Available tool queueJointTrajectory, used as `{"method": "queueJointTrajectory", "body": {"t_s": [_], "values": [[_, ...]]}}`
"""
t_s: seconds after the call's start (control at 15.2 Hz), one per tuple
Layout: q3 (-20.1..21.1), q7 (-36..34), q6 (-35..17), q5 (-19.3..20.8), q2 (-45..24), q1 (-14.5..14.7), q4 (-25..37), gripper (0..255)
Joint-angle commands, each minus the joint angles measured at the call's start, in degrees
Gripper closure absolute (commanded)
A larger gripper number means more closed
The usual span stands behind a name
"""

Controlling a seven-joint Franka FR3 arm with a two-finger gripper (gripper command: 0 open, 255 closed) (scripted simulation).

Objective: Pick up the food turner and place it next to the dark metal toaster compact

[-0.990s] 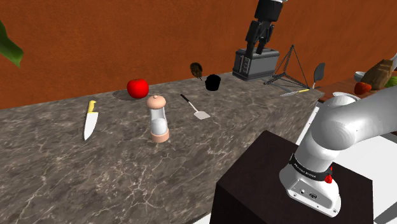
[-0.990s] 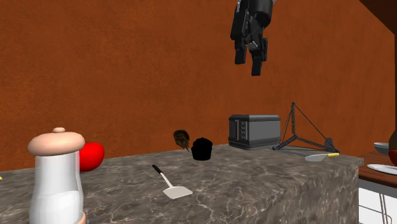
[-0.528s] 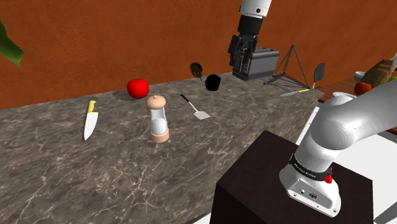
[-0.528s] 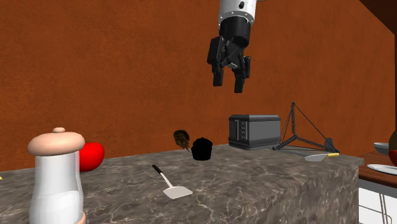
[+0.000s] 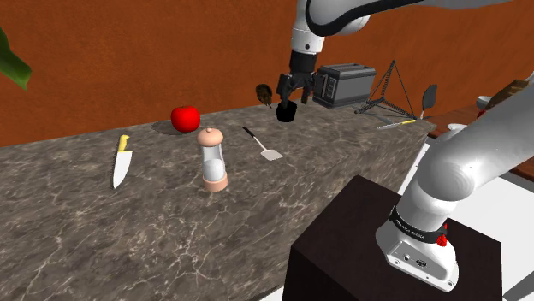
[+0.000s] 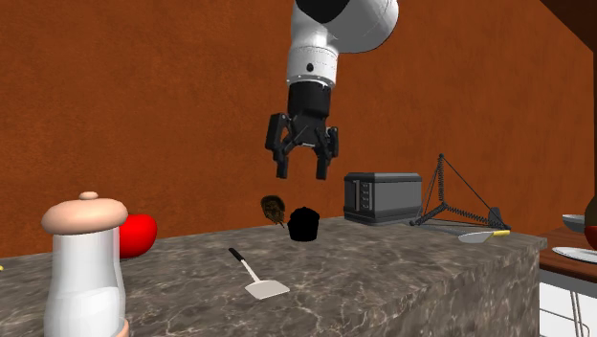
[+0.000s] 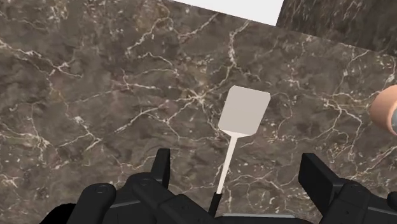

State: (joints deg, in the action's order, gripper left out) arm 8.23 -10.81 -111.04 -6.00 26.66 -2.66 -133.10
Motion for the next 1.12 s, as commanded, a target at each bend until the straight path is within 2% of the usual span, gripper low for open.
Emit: {"method": "queueJointTrajectory", "body": {"t_s": [0.0, 0.46, 0.86, 1.06], "values": [[1.22, -2.31, -3.26, 0.47, -4.02, -0.4, 0.84, 0], [4.07, -10.46, -12.53, 4.33, -18.74, -1.85, 5.78, 0], [4.61, -18.12, -17.76, 9.6, -32.12, -2.06, 13.01, 0], [4.4, -18.96, -19.46, 10.38, -34.14, -1.9, 13.21, 0]]}}
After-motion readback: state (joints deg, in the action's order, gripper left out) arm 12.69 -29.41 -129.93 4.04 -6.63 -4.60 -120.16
